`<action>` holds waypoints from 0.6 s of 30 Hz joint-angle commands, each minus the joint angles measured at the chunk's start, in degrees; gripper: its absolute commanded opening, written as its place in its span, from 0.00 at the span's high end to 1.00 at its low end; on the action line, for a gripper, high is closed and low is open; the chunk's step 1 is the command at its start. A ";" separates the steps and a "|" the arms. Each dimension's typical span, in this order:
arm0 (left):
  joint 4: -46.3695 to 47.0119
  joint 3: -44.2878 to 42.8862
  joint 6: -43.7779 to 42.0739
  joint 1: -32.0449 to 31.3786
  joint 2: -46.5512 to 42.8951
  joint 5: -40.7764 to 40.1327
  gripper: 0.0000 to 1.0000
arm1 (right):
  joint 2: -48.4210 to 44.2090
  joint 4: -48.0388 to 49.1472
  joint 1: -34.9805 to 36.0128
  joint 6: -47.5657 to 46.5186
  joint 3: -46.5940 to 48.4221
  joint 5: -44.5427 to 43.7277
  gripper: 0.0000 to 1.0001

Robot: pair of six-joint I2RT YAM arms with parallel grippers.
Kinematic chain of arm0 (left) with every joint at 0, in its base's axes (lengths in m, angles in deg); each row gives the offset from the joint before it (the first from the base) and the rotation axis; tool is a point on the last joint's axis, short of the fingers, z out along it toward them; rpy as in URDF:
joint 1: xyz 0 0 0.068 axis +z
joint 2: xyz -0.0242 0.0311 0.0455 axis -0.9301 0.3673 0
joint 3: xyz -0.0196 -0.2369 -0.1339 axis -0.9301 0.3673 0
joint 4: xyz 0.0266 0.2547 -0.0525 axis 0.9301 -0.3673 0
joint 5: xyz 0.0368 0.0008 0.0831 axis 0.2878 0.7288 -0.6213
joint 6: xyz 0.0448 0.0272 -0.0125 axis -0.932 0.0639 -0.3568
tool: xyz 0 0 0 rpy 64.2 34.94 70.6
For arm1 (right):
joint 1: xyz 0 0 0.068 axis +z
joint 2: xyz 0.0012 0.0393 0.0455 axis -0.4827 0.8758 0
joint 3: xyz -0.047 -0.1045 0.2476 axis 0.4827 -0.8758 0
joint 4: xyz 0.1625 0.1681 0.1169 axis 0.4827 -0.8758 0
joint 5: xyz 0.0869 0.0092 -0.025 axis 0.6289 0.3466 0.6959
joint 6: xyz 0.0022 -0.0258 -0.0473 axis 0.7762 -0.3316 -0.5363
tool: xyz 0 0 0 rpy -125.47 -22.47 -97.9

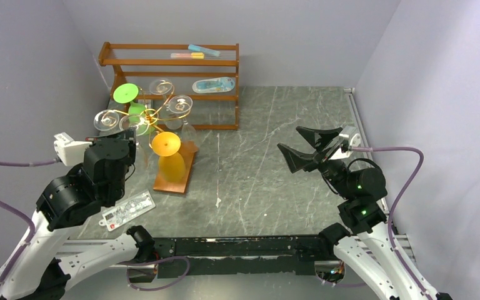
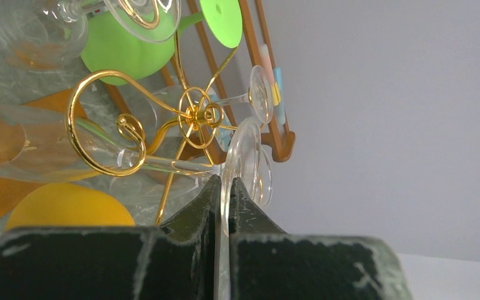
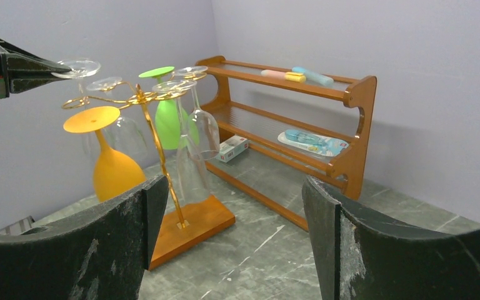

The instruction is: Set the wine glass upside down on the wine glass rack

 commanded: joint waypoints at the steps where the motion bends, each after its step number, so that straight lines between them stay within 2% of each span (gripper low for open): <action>1: 2.71 1.63 -0.88 0.32 -0.64 -5.70 0.95 | 0.21 -0.04 0.35 -0.06 -0.22 0.20 0.18; 6: 5.03 2.49 -2.77 0.32 -0.14 -5.30 0.95 | 0.10 -0.64 0.35 -0.45 0.14 -0.02 0.18; 10: 3.84 2.69 -1.11 0.28 0.22 -4.70 0.95 | -0.08 -0.70 0.31 -0.39 0.07 -0.09 0.18; 18: -5.05 2.20 10.20 0.26 1.91 -6.65 0.95 | 0.09 -0.44 0.32 -0.10 -0.07 0.14 0.18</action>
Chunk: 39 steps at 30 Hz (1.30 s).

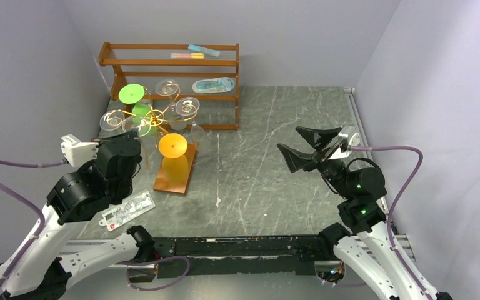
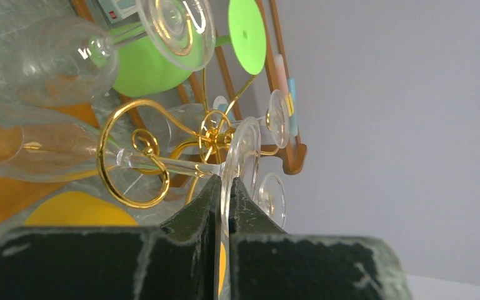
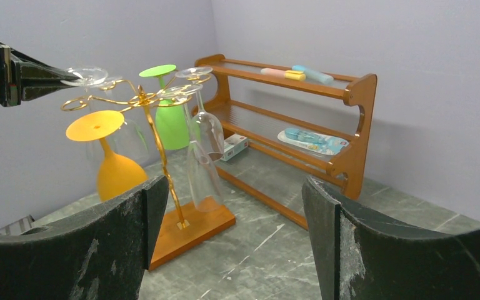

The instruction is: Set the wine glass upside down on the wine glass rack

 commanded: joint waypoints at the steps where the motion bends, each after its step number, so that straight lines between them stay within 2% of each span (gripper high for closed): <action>1: -6.49 -0.17 9.44 0.28 1.18 -4.53 0.95 | -0.21 -0.43 0.31 -0.10 0.01 0.26 0.18; 11: -11.45 1.16 18.30 0.27 -0.17 -5.08 0.95 | -0.65 -1.10 0.30 -0.28 0.08 0.19 0.18; 27: -14.49 -3.24 17.40 0.33 5.94 -7.35 0.95 | -1.38 -1.31 0.31 -0.12 0.82 0.82 0.18; 39: -17.04 -3.66 20.55 0.36 5.44 -9.93 0.95 | -1.70 -1.45 0.31 -0.37 0.81 1.15 0.18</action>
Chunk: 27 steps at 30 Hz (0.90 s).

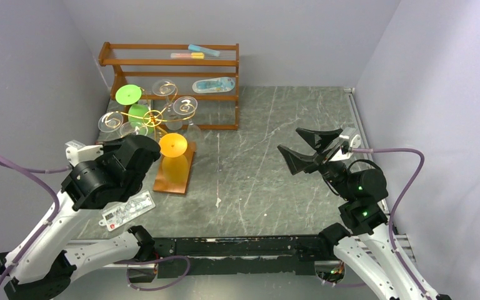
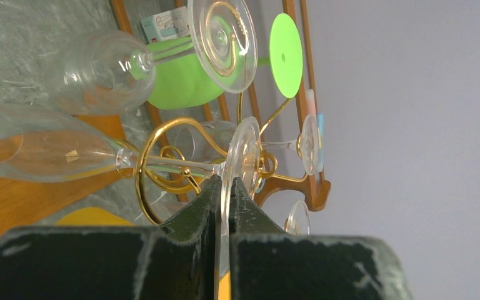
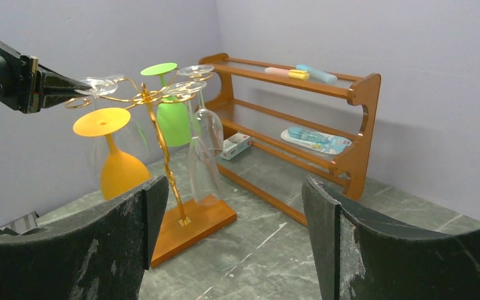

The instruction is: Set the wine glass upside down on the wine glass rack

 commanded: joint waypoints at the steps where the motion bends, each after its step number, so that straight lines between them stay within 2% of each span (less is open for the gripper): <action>1: -3.14 -2.03 3.18 0.34 -0.40 -5.18 0.95 | -0.52 -0.23 0.31 -0.37 0.84 0.63 0.18; 12: -5.86 -1.89 6.41 0.31 -0.98 -6.00 0.95 | -0.79 -0.05 0.31 -0.02 0.70 0.82 0.18; 27: 0.77 0.94 -1.04 0.27 -6.69 -1.23 0.95 | 0.54 1.70 0.31 0.78 0.02 1.38 0.18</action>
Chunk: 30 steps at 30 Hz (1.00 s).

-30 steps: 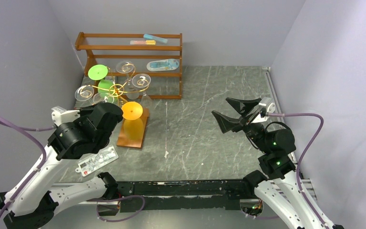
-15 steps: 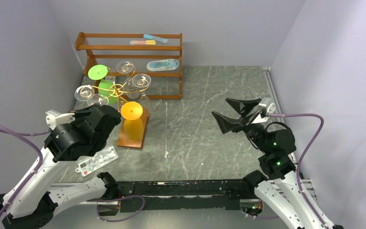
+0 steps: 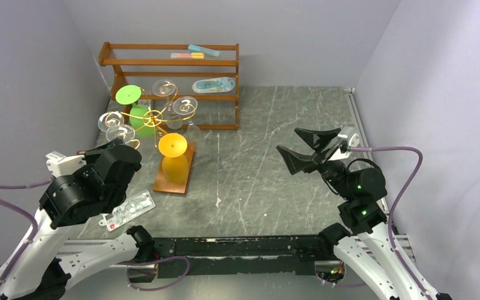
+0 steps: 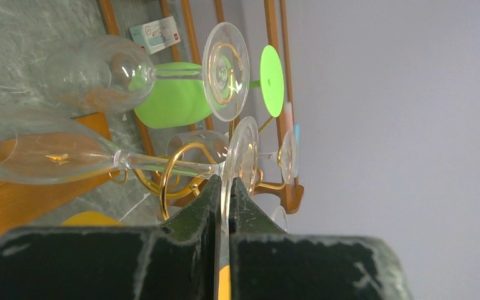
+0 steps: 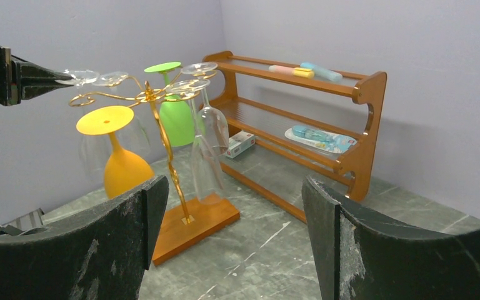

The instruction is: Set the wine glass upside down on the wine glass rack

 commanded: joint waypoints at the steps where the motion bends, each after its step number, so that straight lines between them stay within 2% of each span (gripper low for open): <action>1: 4.48 1.56 -3.47 0.25 -0.94 0.72 0.95 | -0.04 1.29 0.31 0.43 -0.03 0.51 0.18; 5: 9.19 3.15 -7.74 0.36 -2.54 3.49 0.95 | 0.17 1.56 0.32 0.58 -0.29 0.52 0.18; 15: 13.35 3.34 -13.18 0.29 -4.96 8.66 0.95 | 0.05 1.48 0.31 0.47 -0.56 0.43 0.18; 30: 15.05 6.10 -14.12 0.33 -4.93 13.81 0.95 | -0.56 1.16 0.38 0.93 -0.73 0.35 0.18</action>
